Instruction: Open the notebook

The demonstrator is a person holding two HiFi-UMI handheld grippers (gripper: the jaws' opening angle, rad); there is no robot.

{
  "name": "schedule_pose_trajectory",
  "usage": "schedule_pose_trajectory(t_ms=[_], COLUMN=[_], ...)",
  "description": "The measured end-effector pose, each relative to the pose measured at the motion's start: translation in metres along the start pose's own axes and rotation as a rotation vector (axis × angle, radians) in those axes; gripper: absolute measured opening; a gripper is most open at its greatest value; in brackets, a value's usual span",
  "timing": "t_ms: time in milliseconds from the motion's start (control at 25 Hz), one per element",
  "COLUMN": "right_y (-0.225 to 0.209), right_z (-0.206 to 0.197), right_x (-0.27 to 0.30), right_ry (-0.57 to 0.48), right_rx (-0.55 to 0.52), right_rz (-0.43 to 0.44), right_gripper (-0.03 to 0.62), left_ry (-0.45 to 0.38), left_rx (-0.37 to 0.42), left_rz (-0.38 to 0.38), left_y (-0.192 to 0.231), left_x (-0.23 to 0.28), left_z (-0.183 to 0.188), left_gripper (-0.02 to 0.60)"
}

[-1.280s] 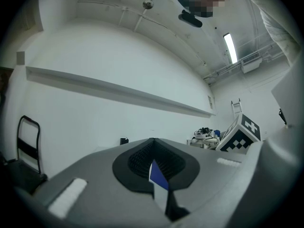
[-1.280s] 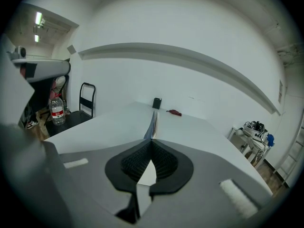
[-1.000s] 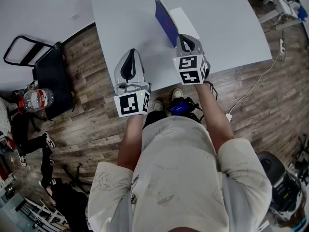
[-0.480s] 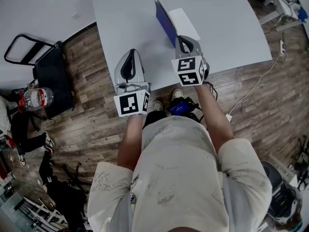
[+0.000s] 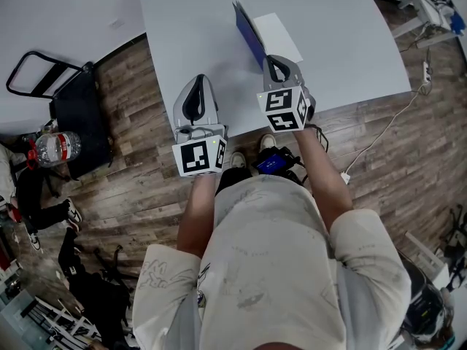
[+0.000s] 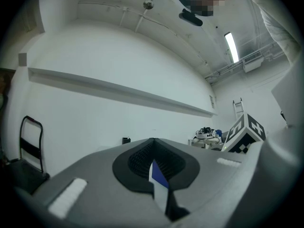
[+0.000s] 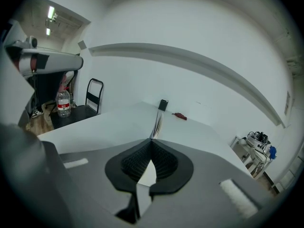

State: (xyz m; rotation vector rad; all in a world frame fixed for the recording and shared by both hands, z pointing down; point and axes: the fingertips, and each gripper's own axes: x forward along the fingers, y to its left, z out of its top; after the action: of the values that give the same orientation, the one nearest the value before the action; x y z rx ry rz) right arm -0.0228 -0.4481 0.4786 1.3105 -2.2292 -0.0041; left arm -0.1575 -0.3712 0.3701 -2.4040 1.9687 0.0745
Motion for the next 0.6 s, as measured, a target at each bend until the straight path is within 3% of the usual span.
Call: schedule_pose_trajectory(t_ms=[600], right_y=[0.015], right_z=[0.002], right_x=[0.000], right_ry=[-0.015], right_rx=[-0.096], right_rz=[0.008], right_gripper=[0.005], left_ry=[0.005], left_rx=[-0.007], left_rz=[0.017], left_y=[0.005], left_x=[-0.003], left_z=[-0.004], left_gripper=[0.017])
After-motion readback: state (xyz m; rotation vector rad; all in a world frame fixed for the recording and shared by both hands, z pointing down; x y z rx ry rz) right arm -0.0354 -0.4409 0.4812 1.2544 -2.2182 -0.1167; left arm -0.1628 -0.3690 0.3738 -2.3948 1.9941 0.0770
